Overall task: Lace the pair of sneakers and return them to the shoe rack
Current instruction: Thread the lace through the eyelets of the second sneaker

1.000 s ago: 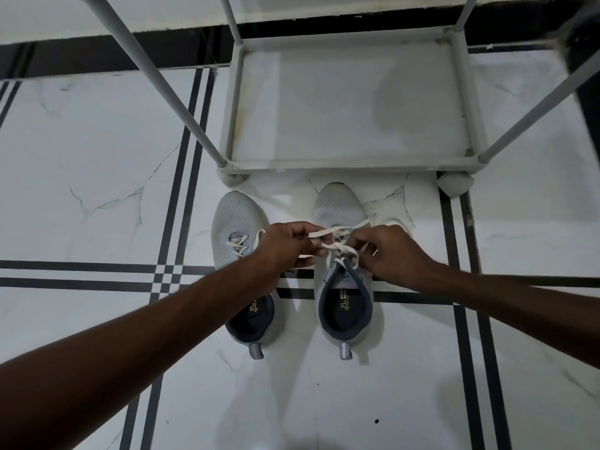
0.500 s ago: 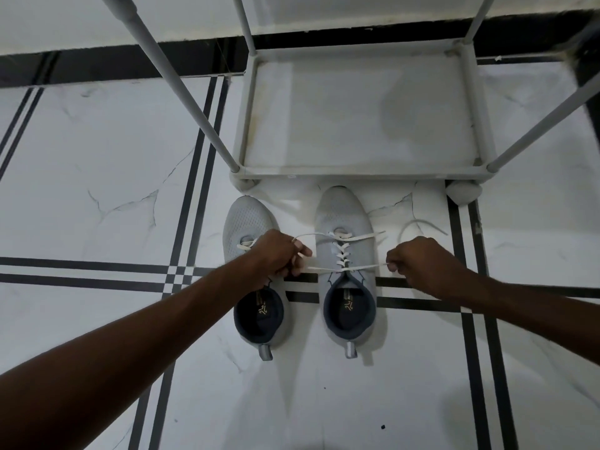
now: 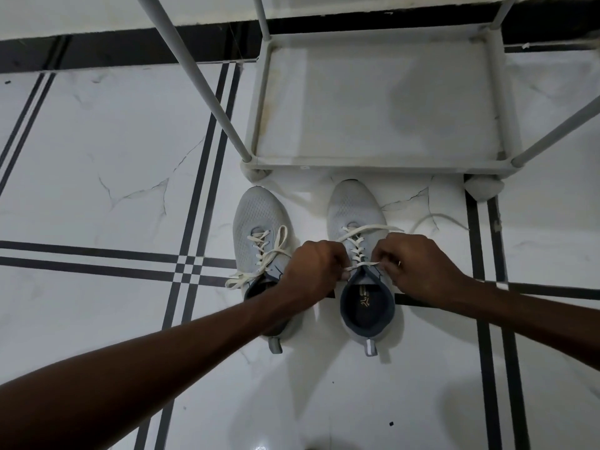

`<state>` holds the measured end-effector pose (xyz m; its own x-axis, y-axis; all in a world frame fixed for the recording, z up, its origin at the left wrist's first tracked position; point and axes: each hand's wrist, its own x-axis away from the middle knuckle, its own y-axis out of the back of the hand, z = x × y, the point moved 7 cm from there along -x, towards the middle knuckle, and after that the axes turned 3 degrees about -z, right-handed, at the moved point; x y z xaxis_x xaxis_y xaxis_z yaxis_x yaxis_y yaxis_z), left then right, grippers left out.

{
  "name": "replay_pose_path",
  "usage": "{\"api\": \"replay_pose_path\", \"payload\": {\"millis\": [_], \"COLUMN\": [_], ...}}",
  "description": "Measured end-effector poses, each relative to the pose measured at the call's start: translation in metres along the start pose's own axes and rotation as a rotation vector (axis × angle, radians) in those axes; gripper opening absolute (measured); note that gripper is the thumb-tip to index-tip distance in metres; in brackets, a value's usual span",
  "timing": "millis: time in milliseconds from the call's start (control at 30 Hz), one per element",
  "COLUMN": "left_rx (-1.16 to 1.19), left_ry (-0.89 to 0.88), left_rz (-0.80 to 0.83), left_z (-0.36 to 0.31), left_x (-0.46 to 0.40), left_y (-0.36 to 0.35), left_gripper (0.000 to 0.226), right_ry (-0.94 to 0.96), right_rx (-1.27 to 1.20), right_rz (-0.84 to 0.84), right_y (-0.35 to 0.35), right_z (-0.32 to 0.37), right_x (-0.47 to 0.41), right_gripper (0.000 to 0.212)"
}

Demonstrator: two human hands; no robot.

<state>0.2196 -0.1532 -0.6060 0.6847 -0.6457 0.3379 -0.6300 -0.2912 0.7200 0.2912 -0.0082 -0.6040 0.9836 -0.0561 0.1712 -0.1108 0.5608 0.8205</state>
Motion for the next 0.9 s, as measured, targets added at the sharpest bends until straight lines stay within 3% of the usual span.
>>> {"api": "replay_pose_path", "payload": {"millis": [100,267,467,600,667,767,900], "left_rx": [-0.161,-0.417,-0.474,-0.226,0.004,0.331,0.588], "left_ry": [-0.148,-0.252,-0.188,-0.085,-0.006,0.035,0.033], "left_rz": [-0.039,0.054,0.139,0.235,0.379,0.514,0.443], "left_z": [-0.003,-0.008,-0.002,0.014,0.021,0.015,0.002], "left_x": [0.0,-0.002,-0.006,-0.017,-0.016,-0.008,-0.009], "left_y": [0.002,-0.005,-0.011,0.009,0.021,0.036,0.05], "left_gripper": [0.014,0.023,0.019,0.008,0.006,0.014,0.008], "right_ry": [0.135,0.38,0.363,0.054,-0.105,-0.1,-0.1], "right_rx": [0.141,0.458,0.45,0.172,-0.09,-0.291,-0.563], "right_rz": [-0.003,0.014,0.075,0.24,0.323,0.408,0.407], "right_y": [-0.002,-0.007,-0.016,-0.008,0.006,0.03,0.048], "right_z": [0.009,0.019,0.006,-0.025,-0.026,-0.007,0.007], "right_x": [0.0,0.004,0.001,-0.005,-0.005,-0.006,-0.009], "right_gripper": [0.013,0.052,0.043,0.015,0.018,0.017,0.02]}}
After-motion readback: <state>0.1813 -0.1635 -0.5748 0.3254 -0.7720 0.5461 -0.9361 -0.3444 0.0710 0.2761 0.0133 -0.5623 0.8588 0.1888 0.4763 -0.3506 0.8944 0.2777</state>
